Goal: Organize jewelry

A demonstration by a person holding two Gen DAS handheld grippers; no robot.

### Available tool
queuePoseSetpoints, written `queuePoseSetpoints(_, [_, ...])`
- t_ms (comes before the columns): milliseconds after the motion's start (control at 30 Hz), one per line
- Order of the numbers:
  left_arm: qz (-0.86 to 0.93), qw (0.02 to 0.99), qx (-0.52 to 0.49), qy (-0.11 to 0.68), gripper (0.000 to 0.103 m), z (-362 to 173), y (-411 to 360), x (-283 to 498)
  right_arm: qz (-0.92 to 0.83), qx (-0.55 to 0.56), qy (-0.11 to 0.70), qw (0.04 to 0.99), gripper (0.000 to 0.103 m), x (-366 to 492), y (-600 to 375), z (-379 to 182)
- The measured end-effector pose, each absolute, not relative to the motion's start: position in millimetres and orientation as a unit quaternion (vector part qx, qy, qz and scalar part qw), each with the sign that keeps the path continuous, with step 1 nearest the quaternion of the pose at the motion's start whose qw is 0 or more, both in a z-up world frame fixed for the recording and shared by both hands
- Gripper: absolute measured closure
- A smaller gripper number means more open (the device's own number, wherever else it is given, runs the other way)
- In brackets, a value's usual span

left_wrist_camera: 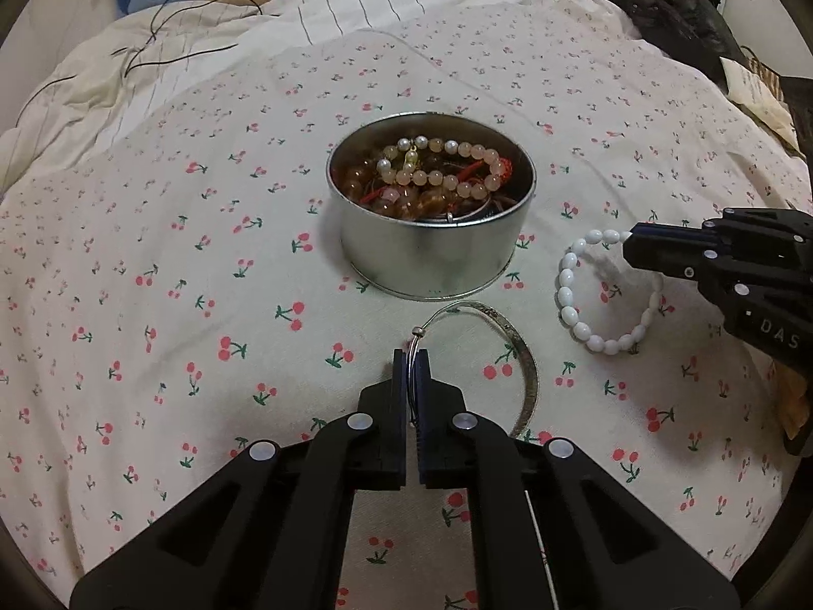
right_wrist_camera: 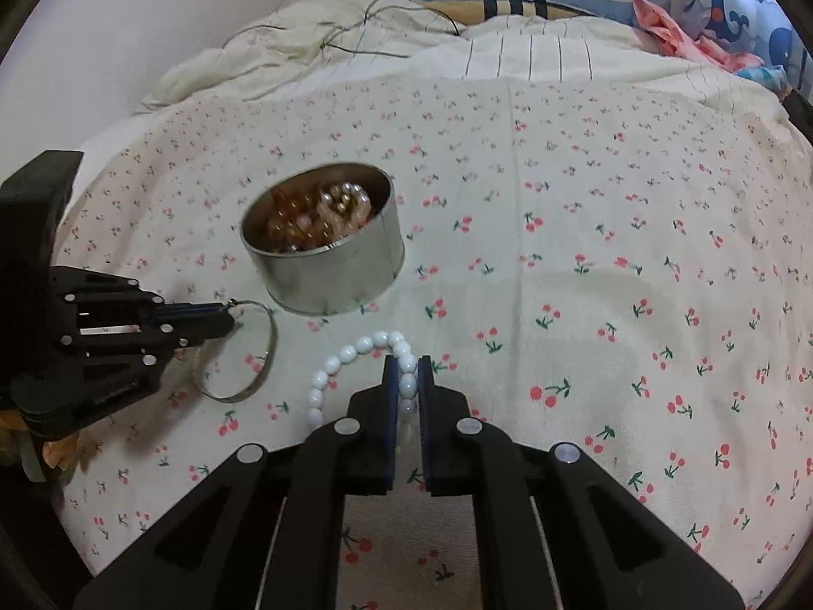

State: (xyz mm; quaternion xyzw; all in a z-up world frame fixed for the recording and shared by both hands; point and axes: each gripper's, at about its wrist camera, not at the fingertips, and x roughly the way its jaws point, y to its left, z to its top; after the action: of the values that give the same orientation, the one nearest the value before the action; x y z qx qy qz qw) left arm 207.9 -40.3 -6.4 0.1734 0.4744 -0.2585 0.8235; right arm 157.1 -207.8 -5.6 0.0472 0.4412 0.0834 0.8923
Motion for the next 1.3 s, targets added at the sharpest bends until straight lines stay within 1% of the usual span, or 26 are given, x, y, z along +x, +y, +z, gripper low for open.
queuePoseSetpoints(867, [-0.278,0.840,0.165,0.436,0.100,24.3,-39.3,198.4,0.110,0.063,0.377,0.918,0.095,147.0,-200.8,31.5])
queuePoseSetpoints(1300, [-0.288,0.843,0.163,0.425,0.100,32.5,-39.5,193.0,0.116,0.070,0.371,0.919,0.095,144.7,-199.0,38.1])
